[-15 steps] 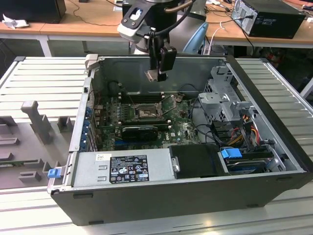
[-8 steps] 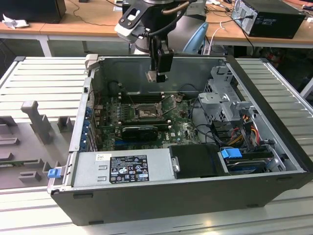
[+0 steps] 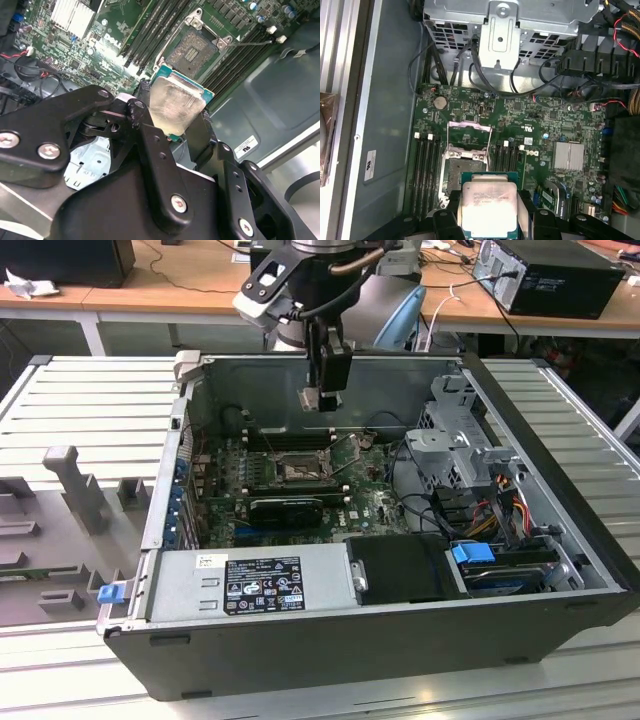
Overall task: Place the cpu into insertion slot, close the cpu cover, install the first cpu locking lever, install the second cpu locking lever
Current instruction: 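Place the cpu into insertion slot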
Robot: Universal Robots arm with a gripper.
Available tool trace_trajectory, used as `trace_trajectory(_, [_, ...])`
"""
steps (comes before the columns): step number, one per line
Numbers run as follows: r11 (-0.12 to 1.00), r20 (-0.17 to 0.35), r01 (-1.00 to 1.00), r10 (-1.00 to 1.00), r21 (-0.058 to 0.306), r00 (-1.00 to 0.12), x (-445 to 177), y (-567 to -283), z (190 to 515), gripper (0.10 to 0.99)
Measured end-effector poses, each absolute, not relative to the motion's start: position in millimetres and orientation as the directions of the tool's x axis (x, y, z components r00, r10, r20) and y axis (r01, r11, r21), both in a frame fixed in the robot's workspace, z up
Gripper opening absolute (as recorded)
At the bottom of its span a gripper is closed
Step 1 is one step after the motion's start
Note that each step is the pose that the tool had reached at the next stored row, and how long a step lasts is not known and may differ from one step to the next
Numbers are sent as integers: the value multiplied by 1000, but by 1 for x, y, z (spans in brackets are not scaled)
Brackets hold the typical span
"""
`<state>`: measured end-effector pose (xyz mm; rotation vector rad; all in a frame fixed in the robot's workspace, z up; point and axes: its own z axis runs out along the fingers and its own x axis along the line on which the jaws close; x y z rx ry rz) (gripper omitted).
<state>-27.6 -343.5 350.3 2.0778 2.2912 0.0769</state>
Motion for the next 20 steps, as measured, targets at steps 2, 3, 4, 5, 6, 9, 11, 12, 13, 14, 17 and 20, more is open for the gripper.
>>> trace_trajectory(2, [88,-2,994,996,69,-88,-28,-343,349,529])
trace_trajectory(3, [73,-2,995,997,69,-73,-28,-344,349,529])
trace_trajectory(4, [60,-2,996,998,69,-60,-28,-344,349,529])
trace_trajectory(5, [51,-2,996,999,69,-51,-28,-344,349,529])
trace_trajectory(6, [44,-2,997,999,69,-44,-28,-344,349,529])
trace_trajectory(9, [27,-2,997,1000,69,-27,-28,-343,348,529])
trace_trajectory(11, [26,-2,997,1000,69,-26,-28,-344,346,529])
trace_trajectory(12, [26,-2,997,1000,69,-26,-28,-344,344,529])
trace_trajectory(13, [25,-2,997,1000,69,-25,-28,-343,342,529])
trace_trajectory(14, [25,-2,997,1000,69,-25,-28,-343,341,529])
trace_trajectory(17, [24,-2,997,1000,69,-24,-28,-343,338,529])
trace_trajectory(20, [23,-2,997,1000,69,-23,-28,-343,333,529])
